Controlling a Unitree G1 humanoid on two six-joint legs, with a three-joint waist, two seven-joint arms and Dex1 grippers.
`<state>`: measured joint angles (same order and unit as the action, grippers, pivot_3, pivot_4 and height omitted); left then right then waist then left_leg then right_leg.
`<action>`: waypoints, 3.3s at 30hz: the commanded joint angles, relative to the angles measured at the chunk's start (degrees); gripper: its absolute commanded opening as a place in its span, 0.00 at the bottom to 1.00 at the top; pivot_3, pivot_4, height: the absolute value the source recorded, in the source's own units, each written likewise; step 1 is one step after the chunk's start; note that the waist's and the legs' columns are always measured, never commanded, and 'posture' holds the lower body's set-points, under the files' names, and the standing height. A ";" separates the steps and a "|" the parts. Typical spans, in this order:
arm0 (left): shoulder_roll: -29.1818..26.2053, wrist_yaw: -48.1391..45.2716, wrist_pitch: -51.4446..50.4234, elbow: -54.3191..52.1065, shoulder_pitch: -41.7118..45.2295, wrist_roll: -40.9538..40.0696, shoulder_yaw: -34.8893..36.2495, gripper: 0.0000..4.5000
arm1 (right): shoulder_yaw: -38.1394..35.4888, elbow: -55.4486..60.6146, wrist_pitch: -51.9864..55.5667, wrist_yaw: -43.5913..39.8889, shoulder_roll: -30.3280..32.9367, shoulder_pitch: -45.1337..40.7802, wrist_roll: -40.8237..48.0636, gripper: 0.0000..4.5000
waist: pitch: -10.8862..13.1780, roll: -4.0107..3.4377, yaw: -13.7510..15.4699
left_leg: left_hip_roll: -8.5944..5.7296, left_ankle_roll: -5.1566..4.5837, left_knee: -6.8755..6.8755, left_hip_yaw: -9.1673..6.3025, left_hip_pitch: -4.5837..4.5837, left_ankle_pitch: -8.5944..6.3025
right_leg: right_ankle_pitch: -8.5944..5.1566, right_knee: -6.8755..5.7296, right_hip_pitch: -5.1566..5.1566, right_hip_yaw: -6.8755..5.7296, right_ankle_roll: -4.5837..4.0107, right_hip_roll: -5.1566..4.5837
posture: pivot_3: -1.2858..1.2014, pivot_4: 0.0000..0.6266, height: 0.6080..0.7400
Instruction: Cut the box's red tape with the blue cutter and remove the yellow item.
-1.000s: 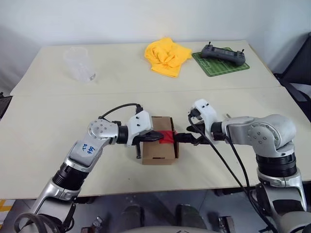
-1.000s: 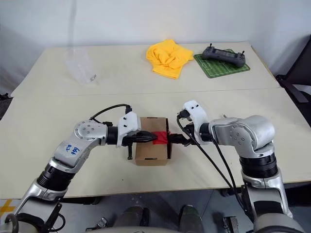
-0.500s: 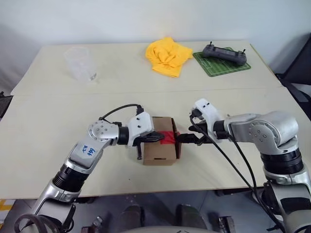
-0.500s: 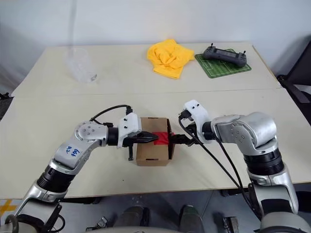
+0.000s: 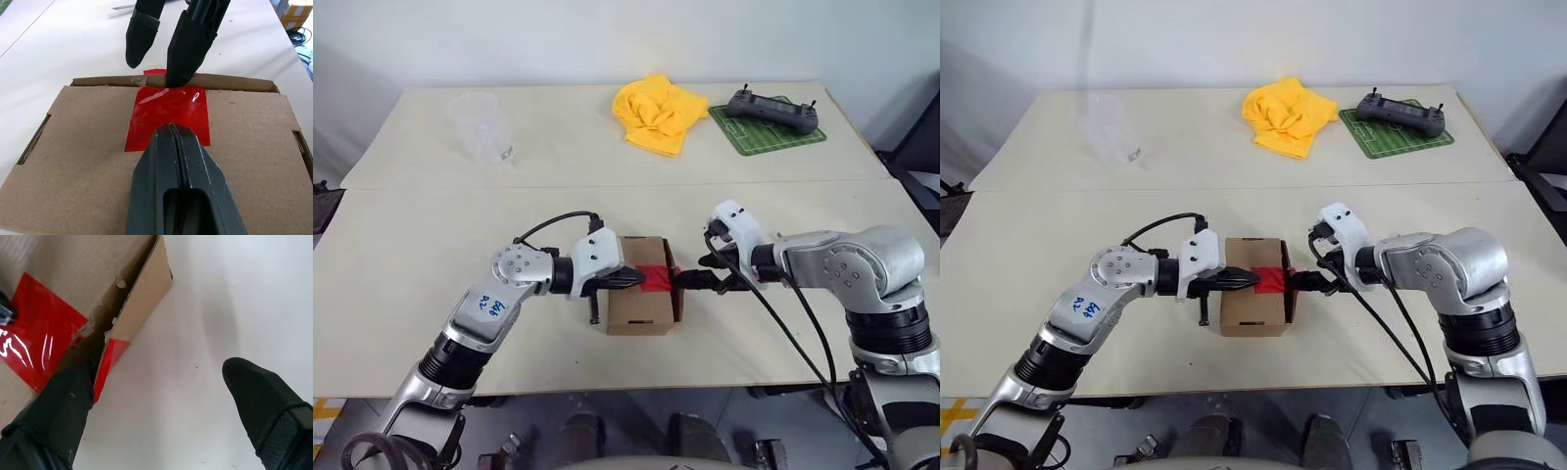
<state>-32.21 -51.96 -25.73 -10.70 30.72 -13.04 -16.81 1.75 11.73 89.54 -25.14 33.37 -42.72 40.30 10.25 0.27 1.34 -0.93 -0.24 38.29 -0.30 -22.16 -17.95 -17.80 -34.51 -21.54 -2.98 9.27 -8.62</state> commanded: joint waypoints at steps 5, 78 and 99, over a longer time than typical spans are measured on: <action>-0.30 0.06 -1.25 3.05 -1.35 2.78 -2.07 0.00 | -3.85 -7.43 2.96 11.45 -4.35 -2.55 2.81 0.98 | -0.04 -0.01 -0.23 | 0.06 0.09 -0.02 0.01 0.06 0.06 | 0.07 -0.03 0.00 0.00 -0.11 0.03 | 0.52 0.24 1.00; 0.61 0.11 -1.05 0.01 -2.69 1.92 3.25 0.00 | 0.36 -23.75 -11.32 -18.03 3.92 0.44 6.62 0.98 | -0.05 -0.22 -0.36 | 0.49 0.01 -0.42 0.91 -0.16 -0.03 | 0.48 0.66 -0.09 -0.87 -0.04 0.17 | 0.52 0.24 1.00; 0.08 1.04 -2.07 -1.53 -3.88 1.75 3.53 0.00 | 14.29 3.60 -34.77 -10.52 7.71 6.80 -20.61 0.98 | -0.05 -0.22 -0.13 | 0.57 0.20 -0.31 0.90 -0.16 -0.11 | 0.49 0.59 -0.11 -0.97 -0.02 0.23 | 0.52 0.24 1.00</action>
<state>-31.66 -51.15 -26.62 -13.07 28.00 -12.22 -12.32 15.25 11.28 57.06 -35.37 40.00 -36.48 21.52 10.20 0.05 1.21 -0.37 -0.05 37.98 0.61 -22.33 -18.07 -17.31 -33.91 -21.65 -3.95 9.25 -8.39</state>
